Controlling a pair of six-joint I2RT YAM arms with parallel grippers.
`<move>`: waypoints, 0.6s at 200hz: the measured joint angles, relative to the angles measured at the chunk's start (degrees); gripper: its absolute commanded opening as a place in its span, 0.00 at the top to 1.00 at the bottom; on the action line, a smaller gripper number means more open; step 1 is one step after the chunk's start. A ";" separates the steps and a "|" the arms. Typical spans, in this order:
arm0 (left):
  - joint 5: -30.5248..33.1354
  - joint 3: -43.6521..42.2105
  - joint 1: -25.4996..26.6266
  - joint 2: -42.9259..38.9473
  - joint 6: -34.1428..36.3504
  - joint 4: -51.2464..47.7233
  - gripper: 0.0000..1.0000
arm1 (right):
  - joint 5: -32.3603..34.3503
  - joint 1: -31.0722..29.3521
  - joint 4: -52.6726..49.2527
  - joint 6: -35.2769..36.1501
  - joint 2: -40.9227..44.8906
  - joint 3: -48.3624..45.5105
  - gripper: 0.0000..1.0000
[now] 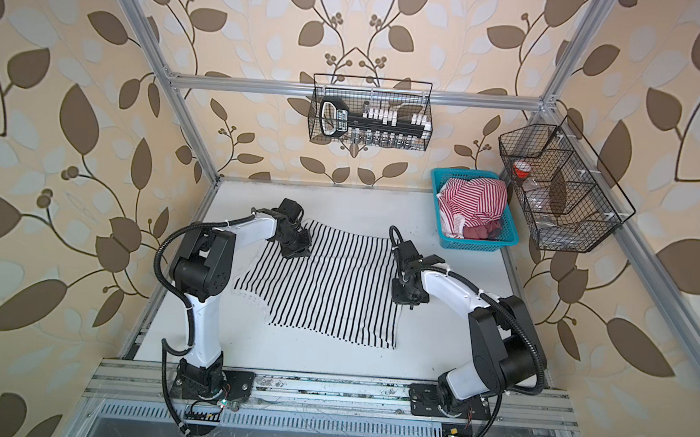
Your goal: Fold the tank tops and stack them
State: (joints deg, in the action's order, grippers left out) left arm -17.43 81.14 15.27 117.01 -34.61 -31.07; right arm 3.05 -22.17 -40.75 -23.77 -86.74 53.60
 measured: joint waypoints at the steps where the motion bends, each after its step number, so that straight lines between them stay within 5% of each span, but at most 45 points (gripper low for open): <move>1: 0.00 0.00 0.00 0.00 -0.02 -0.07 1.00 | -0.07 0.02 0.00 0.04 0.00 0.15 0.79; 49: 1.22 7.80 0.00 -0.15 0.07 -6.34 1.00 | -3.39 2.64 2.38 2.03 -7.98 13.88 0.79; 120: 1.62 25.62 -1.03 14.14 0.96 -8.46 1.00 | -9.09 7.23 2.08 5.70 -27.41 30.03 0.89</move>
State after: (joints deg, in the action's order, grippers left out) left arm -15.81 106.76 14.24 131.15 -33.65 -39.53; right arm -6.04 -14.94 -38.68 -18.06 -114.15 83.64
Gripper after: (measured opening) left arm 0.047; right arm 0.117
